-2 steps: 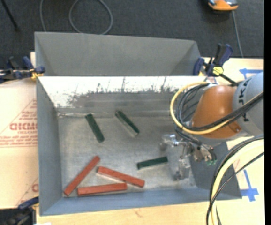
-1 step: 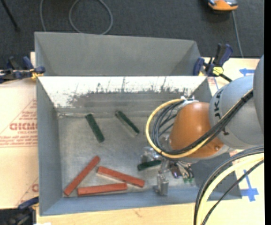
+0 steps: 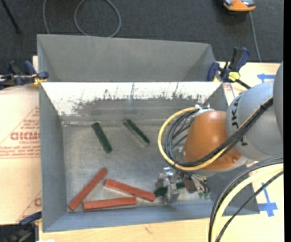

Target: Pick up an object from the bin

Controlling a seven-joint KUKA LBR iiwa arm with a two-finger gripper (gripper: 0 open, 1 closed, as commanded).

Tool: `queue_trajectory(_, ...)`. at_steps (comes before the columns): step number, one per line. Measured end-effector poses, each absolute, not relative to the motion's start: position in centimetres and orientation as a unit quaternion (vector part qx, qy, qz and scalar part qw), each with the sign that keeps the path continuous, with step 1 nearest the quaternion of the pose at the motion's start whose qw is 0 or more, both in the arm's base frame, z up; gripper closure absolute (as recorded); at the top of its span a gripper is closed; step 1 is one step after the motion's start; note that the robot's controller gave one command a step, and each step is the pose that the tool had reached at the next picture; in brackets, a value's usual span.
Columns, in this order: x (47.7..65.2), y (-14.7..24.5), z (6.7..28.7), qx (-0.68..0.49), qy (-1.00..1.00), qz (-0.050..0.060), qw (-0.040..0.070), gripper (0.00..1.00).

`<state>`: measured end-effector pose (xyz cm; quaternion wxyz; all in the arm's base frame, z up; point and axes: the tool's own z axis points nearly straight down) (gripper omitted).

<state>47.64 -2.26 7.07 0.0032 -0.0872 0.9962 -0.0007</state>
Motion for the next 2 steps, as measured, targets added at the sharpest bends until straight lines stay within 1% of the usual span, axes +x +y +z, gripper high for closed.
queue_trajectory(1, 50.0, -0.6, 19.8, -0.069, 0.998, 0.0, 0.006, 1.0)
queue_trajectory(2, 54.8, 0.6, 29.0, -0.186, 0.982, -0.001, 0.006, 1.0)
